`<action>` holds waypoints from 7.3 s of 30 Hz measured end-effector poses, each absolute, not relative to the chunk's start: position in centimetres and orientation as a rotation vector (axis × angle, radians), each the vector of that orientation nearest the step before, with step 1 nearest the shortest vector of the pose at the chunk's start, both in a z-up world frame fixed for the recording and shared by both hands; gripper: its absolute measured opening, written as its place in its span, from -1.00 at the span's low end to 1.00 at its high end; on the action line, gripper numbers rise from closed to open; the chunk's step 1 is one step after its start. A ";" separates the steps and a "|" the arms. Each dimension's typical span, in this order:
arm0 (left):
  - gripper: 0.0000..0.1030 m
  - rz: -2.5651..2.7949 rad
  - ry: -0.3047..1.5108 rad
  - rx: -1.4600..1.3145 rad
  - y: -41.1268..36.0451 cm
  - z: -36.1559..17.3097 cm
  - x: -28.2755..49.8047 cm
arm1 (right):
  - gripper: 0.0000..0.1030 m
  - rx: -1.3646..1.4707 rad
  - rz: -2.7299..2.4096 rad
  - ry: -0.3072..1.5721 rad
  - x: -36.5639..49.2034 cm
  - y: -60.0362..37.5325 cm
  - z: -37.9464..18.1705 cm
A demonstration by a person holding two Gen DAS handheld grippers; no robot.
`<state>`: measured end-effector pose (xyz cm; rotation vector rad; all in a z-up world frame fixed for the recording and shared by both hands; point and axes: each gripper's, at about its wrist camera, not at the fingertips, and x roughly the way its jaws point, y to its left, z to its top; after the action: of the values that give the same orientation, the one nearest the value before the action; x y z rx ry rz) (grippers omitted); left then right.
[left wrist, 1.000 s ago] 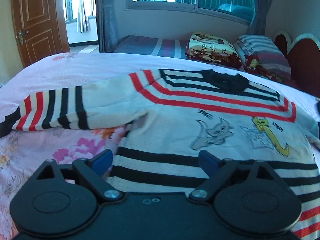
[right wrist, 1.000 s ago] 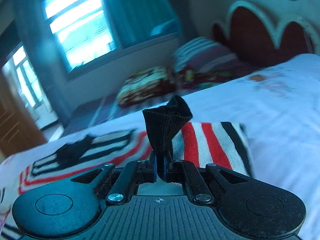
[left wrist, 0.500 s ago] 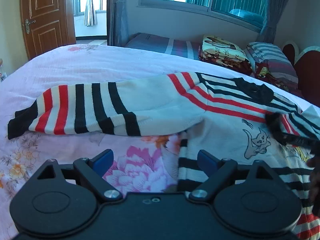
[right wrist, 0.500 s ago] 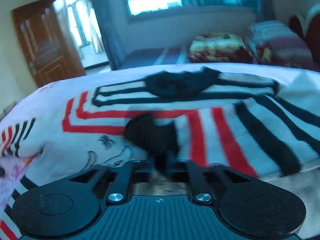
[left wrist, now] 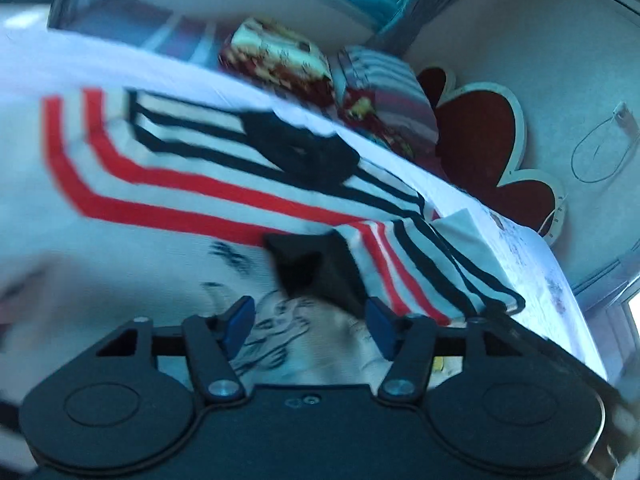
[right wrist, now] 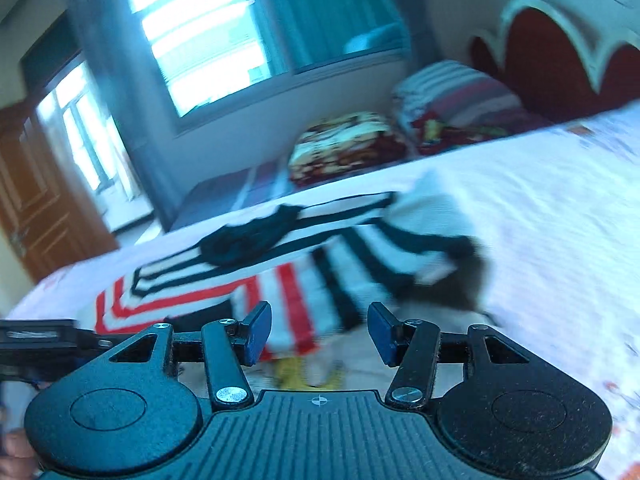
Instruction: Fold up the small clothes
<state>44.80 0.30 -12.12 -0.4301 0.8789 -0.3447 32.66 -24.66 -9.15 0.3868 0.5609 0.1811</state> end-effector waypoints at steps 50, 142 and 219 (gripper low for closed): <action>0.14 -0.077 0.724 0.027 2.7 -10.7 43.3 | -0.28 0.635 0.109 0.612 31.4 -35.6 -9.5; -0.25 0.499 0.518 -0.685 30.4 -11.8 27.1 | -0.80 0.295 0.216 0.696 36.5 -19.0 -9.3; 0.22 0.142 0.560 0.106 6.0 -9.0 41.3 | 0.37 0.611 0.347 0.728 38.4 -28.5 -9.7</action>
<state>41.31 5.96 -9.03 0.1064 0.5601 0.1418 38.42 -28.51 -9.66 0.6112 0.7283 0.3466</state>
